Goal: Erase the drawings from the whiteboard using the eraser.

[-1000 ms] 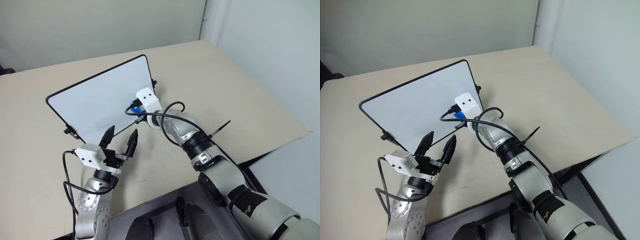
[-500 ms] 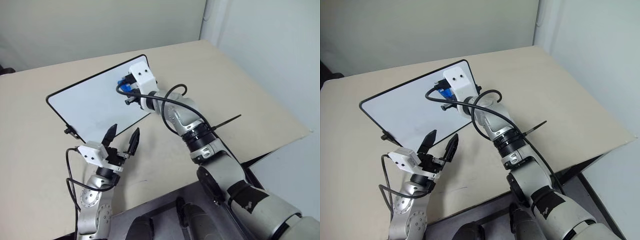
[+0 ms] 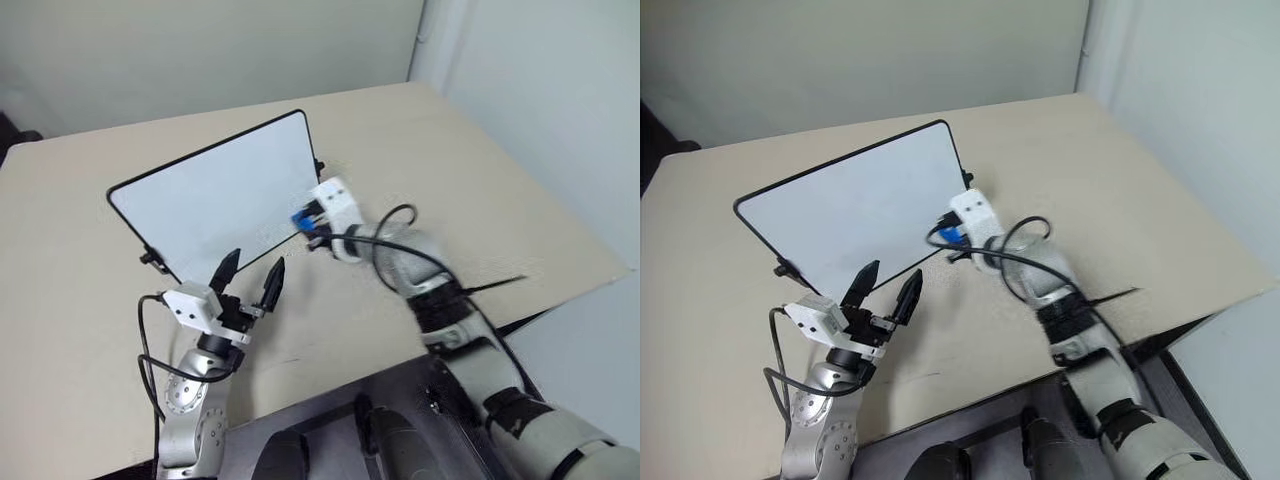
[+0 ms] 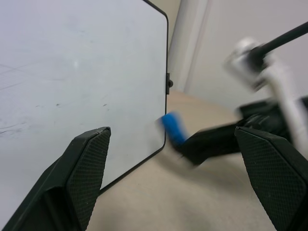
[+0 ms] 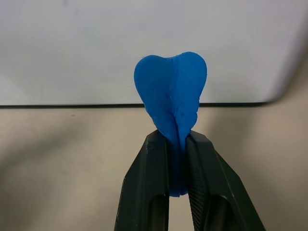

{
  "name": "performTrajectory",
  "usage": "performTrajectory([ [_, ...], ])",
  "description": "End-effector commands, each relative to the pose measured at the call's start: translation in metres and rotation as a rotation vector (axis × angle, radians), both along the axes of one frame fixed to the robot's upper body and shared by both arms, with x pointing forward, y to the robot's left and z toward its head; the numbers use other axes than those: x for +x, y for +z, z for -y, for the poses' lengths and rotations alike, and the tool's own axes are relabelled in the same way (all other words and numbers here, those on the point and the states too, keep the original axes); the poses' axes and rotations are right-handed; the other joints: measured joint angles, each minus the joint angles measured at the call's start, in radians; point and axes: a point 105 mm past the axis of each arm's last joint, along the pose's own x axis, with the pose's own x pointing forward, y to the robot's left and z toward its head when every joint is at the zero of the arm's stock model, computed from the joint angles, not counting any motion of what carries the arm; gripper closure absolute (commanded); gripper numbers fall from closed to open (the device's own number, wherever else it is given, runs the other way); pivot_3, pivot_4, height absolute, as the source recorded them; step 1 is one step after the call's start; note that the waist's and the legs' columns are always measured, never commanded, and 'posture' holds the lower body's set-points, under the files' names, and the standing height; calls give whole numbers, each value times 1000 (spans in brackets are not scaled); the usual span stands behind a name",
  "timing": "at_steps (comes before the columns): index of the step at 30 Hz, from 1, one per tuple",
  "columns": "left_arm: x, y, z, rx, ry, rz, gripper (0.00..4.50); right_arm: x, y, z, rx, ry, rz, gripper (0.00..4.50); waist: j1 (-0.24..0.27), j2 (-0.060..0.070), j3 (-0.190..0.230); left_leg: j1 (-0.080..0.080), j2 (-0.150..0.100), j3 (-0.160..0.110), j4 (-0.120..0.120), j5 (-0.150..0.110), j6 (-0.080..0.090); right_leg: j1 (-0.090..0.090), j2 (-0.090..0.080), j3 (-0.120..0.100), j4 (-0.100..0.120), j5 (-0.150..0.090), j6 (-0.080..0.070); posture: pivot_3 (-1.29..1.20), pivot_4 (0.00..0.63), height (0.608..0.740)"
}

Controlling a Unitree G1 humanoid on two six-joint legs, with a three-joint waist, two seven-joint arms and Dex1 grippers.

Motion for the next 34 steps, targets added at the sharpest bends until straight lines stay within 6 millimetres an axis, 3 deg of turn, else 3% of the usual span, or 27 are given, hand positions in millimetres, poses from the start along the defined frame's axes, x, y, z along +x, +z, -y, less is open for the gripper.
performTrajectory([
  [1, -2, 8, 4, 2, -22, 36, 0, -14, 11, 26, 21, 4, -17, 4258, 1, 0, 0, 0, 0, 0, 2, 0, 0, 2, 0, 0, 0, 0, 1, 0, 150, 740],
  [6, -3, 7, 12, -2, -46, 31, 0, -37, -17, 64, -108, -2, -127, 4258, 0, 0, 0, 6, -1, 0, 8, -1, 2, 10, 1, 1, 0, -5, 13, 0, 150, 740],
  [10, -2, 5, 16, -9, -56, 27, 0, -53, -34, 78, -139, 0, -199, 4258, -3, 0, 0, 9, -2, 1, 9, -2, 3, 14, 1, 1, -2, -4, 15, 0, 150, 740],
  [16, -1, 4, 20, -10, -65, 27, 0, -60, -50, 87, -148, -33, -234, 2225, -5, 1, 1, 15, -5, -1, 8, -2, 4, 23, 10, -1, -10, -4, 15, 0, 150, 740],
  [19, 0, 4, 21, -9, -70, 27, 0, -55, -42, 91, -123, -53, -176, 1162, -6, 2, 1, 14, -6, -6, 8, -2, 4, 26, 14, -3, -21, -3, 17, 0, 150, 740],
  [21, -1, 4, 22, -10, -71, 28, 0, -47, -15, 93, -52, -53, -27, 460, -6, 3, 1, 14, -7, -6, 9, -2, 4, 26, 14, -3, -23, -3, 18, 0, 150, 740],
  [25, -2, 4, 22, -15, -71, 27, 0, -46, 41, 96, 150, -17, 254, 460, -5, 4, 2, 13, -16, -8, 8, -4, 7, 25, 12, 1, -23, 2, 25, 0, 150, 740],
  [27, -2, 4, 22, -17, -73, 27, 0, -53, 55, 95, 240, 20, 340, 460, -5, 4, 2, 13, -17, -8, 9, -7, 12, 25, 10, 2, -23, 2, 26, 0, 150, 740],
  [31, -2, 4, 20, -19, -73, 28, 0, -65, 60, 85, 347, 97, 424, 460, -2, 4, 2, 13, -16, -8, 8, -11, 19, 24, 5, 2, -22, 1, 28, 0, 150, 740],
  [34, -2, 5, 19, -20, -78, 29, 0, -69, 48, 73, 348, 127, 423, 460, 0, 5, 2, 12, -14, -8, 8, -11, 19, 22, 2, 3, -21, -3, 31, 0, 150, 740],
])
